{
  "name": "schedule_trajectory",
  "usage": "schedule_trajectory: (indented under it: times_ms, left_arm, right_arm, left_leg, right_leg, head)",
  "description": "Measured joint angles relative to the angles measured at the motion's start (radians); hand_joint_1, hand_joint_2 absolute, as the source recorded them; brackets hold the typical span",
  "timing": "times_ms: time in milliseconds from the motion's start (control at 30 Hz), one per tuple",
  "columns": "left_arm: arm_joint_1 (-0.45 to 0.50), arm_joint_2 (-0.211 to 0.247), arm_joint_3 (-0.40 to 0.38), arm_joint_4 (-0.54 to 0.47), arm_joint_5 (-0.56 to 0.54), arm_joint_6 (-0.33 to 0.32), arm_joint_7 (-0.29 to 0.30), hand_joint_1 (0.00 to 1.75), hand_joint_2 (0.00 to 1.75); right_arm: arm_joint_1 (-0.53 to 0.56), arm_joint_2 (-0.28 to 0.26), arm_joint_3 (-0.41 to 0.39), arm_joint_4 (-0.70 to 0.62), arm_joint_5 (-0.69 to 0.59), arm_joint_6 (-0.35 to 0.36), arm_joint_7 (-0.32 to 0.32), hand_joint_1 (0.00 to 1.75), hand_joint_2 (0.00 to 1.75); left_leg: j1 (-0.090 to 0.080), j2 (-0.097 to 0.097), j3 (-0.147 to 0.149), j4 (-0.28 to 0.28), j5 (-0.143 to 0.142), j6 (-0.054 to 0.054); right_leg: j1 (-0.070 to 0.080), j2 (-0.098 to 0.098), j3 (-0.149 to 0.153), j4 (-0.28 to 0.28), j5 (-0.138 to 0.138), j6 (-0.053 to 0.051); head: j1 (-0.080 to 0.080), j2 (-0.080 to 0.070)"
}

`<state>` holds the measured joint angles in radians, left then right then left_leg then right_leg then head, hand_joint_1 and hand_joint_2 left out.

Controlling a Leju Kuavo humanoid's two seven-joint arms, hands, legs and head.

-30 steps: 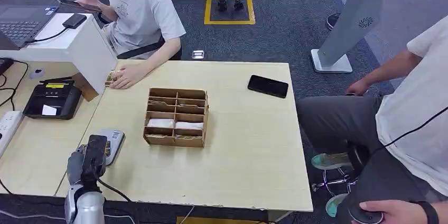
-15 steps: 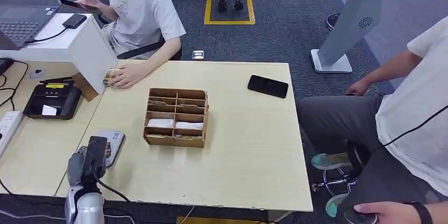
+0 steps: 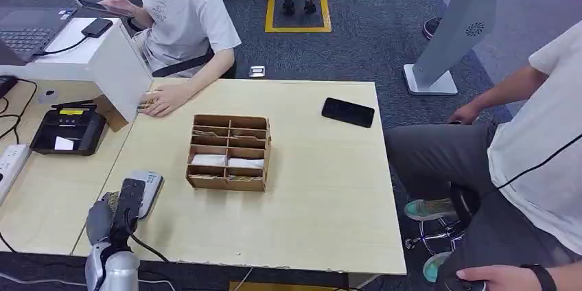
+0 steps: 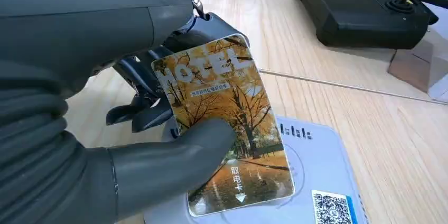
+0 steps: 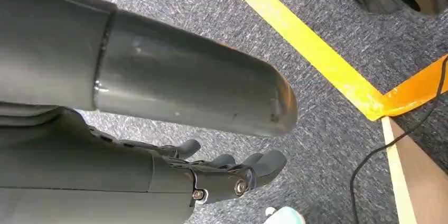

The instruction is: Pass the card to the sensor for recognition and then transmit it.

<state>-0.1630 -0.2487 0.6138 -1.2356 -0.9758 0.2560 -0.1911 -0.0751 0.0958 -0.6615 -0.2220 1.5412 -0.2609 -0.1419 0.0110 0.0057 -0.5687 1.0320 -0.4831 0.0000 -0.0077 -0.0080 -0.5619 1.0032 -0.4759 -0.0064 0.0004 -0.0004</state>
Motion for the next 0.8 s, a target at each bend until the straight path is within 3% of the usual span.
schedule_trajectory:
  times_ms: [600,733,800]
  left_arm:
    - [-0.023,0.001,0.049,0.051,-0.033,0.025,0.001,1.75,1.75]
    - [-0.024,-0.002,0.065,0.051,0.067,-0.027,-0.052,1.75,1.75]
    - [-0.023,-0.005,0.068,0.032,0.186,-0.102,-0.094,1.75,1.75]
  right_arm:
    - [0.000,0.003,0.002,-0.001,0.000,-0.002,0.000,0.00,0.00]
    - [0.000,0.003,0.002,-0.002,0.000,-0.001,0.000,0.00,0.00]
    - [-0.001,0.003,0.002,-0.002,0.000,-0.001,0.000,0.00,0.00]
  left_leg:
    - [0.000,0.000,0.006,-0.001,0.000,-0.001]
    - [0.000,0.000,0.007,-0.001,0.000,-0.001]
    - [0.000,0.000,0.006,-0.001,0.001,0.000]
  right_leg:
    - [0.000,0.000,0.005,0.000,0.000,0.000]
    - [0.000,0.000,0.006,0.000,0.000,0.000]
    - [0.000,-0.001,0.006,0.000,0.000,0.000]
  head:
    - [0.000,0.000]
    - [0.000,0.000]
    - [0.000,0.000]
